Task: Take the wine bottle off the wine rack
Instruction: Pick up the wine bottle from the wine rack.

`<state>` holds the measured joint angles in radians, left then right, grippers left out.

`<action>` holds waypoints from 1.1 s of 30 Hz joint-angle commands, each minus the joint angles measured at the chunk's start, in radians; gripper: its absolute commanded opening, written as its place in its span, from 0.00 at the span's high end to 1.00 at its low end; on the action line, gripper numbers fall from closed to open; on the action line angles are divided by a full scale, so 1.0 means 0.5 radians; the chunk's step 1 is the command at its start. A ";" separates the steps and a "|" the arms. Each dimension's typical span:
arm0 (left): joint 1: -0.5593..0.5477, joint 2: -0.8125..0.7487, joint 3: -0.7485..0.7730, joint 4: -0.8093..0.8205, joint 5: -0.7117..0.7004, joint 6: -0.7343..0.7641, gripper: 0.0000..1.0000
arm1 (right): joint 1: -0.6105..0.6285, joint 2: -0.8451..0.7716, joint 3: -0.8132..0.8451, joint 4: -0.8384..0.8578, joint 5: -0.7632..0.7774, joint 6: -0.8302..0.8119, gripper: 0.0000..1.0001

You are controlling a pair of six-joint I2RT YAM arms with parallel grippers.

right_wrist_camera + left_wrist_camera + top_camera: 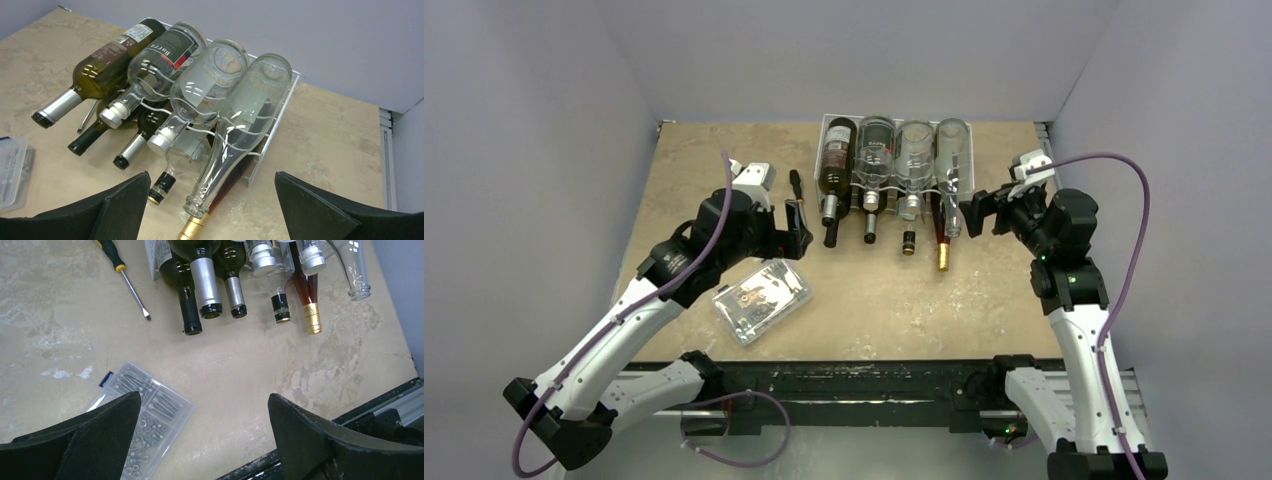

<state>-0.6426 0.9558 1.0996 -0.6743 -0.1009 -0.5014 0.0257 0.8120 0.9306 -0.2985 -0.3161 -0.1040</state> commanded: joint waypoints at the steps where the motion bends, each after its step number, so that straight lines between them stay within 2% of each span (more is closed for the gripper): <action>1: -0.009 0.022 0.028 0.220 -0.122 0.111 0.00 | -0.010 -0.060 -0.038 0.032 -0.210 -0.169 0.01; 5: -0.007 -0.008 -0.084 0.502 -0.064 0.088 0.00 | -0.024 -0.076 -0.088 0.030 -0.432 -0.322 0.01; 8: -0.007 0.009 -0.114 0.610 -0.047 0.058 0.00 | -0.024 -0.073 -0.142 0.067 -0.453 -0.337 0.01; 12: -0.008 0.086 -0.097 0.594 -0.060 0.022 0.00 | -0.026 -0.073 -0.260 0.136 -0.501 -0.381 0.01; 20: -0.008 0.148 -0.075 0.647 -0.135 -0.044 0.00 | -0.024 -0.040 -0.242 0.063 -0.538 -0.467 0.01; 26: -0.009 0.385 0.066 0.555 -0.201 -0.038 0.03 | -0.024 0.034 -0.198 -0.031 -0.570 -0.509 0.01; 33: -0.009 0.745 0.204 0.659 -0.315 0.040 0.07 | -0.026 0.050 -0.207 -0.047 -0.554 -0.554 0.01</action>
<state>-0.6430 1.2644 1.1328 -0.4080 -0.2092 -0.5110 0.0185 0.8375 0.7967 -0.3241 -0.5728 -0.3508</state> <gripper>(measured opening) 0.940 0.987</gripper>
